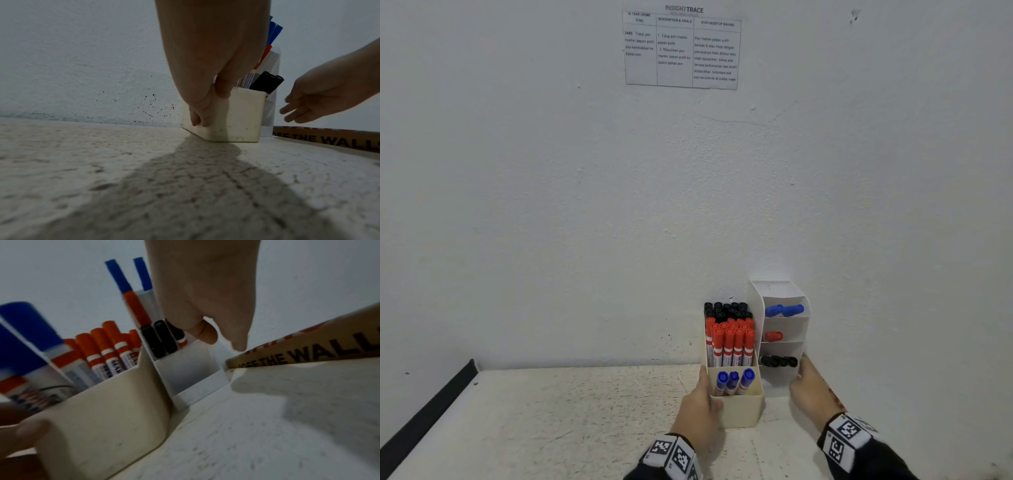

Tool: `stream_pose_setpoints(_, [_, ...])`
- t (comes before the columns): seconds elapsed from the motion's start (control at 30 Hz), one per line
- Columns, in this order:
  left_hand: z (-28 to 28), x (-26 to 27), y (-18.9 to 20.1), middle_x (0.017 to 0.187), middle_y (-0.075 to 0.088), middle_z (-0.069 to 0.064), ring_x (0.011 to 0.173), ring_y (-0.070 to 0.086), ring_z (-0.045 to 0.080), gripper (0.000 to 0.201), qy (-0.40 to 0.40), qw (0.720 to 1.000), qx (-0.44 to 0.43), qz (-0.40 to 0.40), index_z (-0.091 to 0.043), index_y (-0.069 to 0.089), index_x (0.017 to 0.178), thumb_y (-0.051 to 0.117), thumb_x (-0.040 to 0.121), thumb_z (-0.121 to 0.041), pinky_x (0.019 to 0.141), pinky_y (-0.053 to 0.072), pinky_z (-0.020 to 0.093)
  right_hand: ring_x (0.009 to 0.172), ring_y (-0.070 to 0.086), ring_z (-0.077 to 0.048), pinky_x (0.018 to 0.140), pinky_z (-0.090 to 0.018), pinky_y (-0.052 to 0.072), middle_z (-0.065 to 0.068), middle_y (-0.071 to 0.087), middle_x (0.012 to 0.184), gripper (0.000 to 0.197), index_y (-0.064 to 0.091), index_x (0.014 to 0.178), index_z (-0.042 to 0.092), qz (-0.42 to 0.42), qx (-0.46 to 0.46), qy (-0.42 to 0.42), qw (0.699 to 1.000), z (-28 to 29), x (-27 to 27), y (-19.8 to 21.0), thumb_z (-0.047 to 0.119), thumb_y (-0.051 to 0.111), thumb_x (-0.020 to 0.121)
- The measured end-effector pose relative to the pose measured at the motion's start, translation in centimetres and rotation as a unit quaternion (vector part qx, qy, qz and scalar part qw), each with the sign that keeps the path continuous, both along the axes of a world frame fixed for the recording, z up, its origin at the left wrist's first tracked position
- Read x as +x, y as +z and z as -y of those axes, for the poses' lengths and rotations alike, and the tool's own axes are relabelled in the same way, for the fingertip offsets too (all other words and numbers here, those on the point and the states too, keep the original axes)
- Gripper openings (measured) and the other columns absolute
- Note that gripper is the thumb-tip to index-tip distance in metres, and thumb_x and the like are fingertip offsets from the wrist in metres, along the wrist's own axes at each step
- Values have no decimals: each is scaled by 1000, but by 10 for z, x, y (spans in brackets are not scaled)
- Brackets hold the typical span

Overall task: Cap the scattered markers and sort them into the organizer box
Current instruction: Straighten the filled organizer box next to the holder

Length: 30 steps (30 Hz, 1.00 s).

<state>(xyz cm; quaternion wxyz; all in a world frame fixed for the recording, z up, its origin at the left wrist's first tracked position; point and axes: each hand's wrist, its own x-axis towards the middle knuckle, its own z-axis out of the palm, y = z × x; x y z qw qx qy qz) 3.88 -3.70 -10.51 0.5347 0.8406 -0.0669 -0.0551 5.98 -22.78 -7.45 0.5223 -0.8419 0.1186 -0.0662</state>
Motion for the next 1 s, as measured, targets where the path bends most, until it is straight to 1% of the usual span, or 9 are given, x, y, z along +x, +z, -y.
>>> stream_pose_setpoints(0.13, [-1,2,-3,129,55,3,102,54,8,60,-5,1000,1,-6,-14,10,149,38,97,-4,65,43,-1,85,47,-14,79,-23,34,-1,54,94,15,49,109,18,56,16,12,998,-8,-10,9,12,47,95])
stream_pose_setpoints(0.3, [-2,2,-2,131,53,3,108,54,11,67,-9,1000,15,2,-16,3,150,41,95,-7,71,45,2,91,55,-23,73,-26,42,-13,61,112,33,49,124,10,22,0,-70,997,-5,9,-13,8,50,91])
stream_pose_setpoints(0.37, [-2,1,-1,131,53,1,110,54,11,65,-9,1000,14,0,-16,3,150,39,96,-9,78,46,5,88,57,-29,73,-33,49,-20,62,109,32,51,118,0,-21,28,-130,991,-7,15,-23,6,53,87])
stream_pose_setpoints(0.47, [-2,1,-2,131,54,-2,110,55,10,63,-16,1000,2,-6,-18,5,150,38,97,-8,74,45,2,83,52,-26,71,-31,40,-14,59,96,19,57,95,0,-103,-34,-82,991,-17,11,-30,12,43,93])
stream_pose_setpoints(0.6, [0,3,-4,131,53,-2,114,54,10,63,-10,1000,-5,-12,-19,6,150,36,97,-5,74,42,1,90,57,-24,79,-31,43,-10,63,94,34,60,90,8,-65,-19,15,998,-38,-2,-32,22,31,98])
stream_pose_setpoints(0.7, [0,4,-8,130,54,-5,114,54,8,63,-6,999,-20,-31,-22,8,150,37,96,-7,90,44,11,88,57,-19,78,-28,43,-6,61,93,33,58,91,10,-23,-22,36,999,-49,-8,-30,20,28,100])
stream_pose_setpoints(0.77, [-1,-2,0,132,52,-5,116,52,8,62,-9,999,-21,-41,-20,8,150,38,97,-9,98,42,17,90,54,-19,79,-26,40,-5,59,95,31,55,93,14,-16,-18,29,999,-50,-11,-29,22,26,101])
stream_pose_setpoints(0.87, [-8,-16,19,146,37,5,129,41,15,58,-15,998,11,-65,-11,6,149,37,99,-11,93,29,11,97,55,-22,88,-30,41,-7,61,102,36,56,102,16,-35,-12,23,999,-50,-20,-29,30,23,101])
stream_pose_setpoints(1.0, [-29,-29,21,153,26,9,140,28,20,59,50,995,53,-67,-12,7,150,37,100,-21,111,24,27,97,52,-26,89,-31,39,-17,59,116,47,53,111,4,-108,-54,-41,992,-47,-30,-28,35,19,100])
